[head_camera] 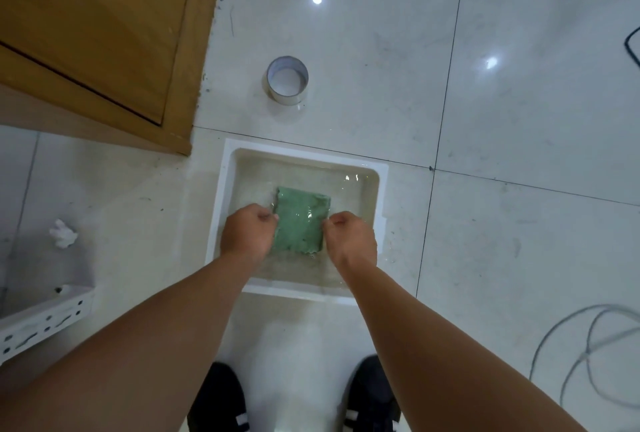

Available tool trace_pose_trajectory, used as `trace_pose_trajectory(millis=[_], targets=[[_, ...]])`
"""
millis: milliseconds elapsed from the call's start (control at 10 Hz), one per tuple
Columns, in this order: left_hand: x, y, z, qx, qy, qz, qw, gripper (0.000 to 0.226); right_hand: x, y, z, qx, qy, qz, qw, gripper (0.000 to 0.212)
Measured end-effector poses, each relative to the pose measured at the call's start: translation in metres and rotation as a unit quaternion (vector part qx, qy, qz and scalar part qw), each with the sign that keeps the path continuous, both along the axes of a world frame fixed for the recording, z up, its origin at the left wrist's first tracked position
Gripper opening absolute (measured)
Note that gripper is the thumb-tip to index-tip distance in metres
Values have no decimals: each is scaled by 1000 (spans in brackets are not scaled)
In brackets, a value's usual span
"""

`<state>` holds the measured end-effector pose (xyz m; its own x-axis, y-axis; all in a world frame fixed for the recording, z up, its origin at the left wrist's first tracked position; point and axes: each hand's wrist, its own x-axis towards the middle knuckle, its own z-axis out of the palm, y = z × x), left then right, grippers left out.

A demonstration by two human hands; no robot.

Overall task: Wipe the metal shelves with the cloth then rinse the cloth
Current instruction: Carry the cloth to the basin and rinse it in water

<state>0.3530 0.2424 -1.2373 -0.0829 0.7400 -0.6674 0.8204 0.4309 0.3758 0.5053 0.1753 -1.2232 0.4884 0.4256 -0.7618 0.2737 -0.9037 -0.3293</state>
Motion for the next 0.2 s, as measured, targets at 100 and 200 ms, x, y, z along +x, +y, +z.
trace_pose_trajectory(millis=[100,200], targets=[[-1,-5,27,12,90,-158,983,23,0,-6,23,-5,-8,100,995,45],[-3,-12,44,31,100,-232,967,26,-2,-10,41,6,-5,190,982,48]])
